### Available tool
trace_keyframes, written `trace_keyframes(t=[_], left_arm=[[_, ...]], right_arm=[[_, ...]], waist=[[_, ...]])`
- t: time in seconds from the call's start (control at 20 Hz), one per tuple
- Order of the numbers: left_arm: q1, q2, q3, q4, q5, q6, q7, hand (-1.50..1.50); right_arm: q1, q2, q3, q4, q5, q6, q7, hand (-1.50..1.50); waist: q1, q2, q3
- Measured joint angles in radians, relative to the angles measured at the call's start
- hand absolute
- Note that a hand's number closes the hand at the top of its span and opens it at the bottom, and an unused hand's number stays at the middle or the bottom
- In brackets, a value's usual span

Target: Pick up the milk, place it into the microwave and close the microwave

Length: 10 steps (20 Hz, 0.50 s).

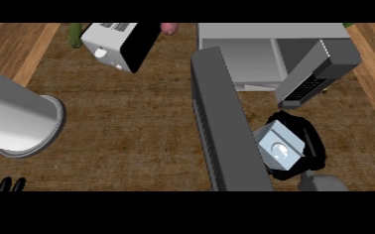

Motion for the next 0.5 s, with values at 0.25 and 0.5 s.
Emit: trace_keyframes(t=[0.25, 0.5], left_arm=[[-0.025, -0.004, 0.027, 0.000, 0.010, 0.004, 0.028, -1.50], [-0.021, 0.003, 0.082, 0.008, 0.048, -0.028, 0.023, -1.50]], right_arm=[[0.008, 0.053, 0.034, -0.157, 0.010, -0.102, 0.138, 1.50], [-0.064, 0.099, 0.046, -0.170, 0.062, -0.184, 0.171, 1.50]], waist=[[0.005, 0.003, 0.001], [0.010, 0.004, 0.002]])
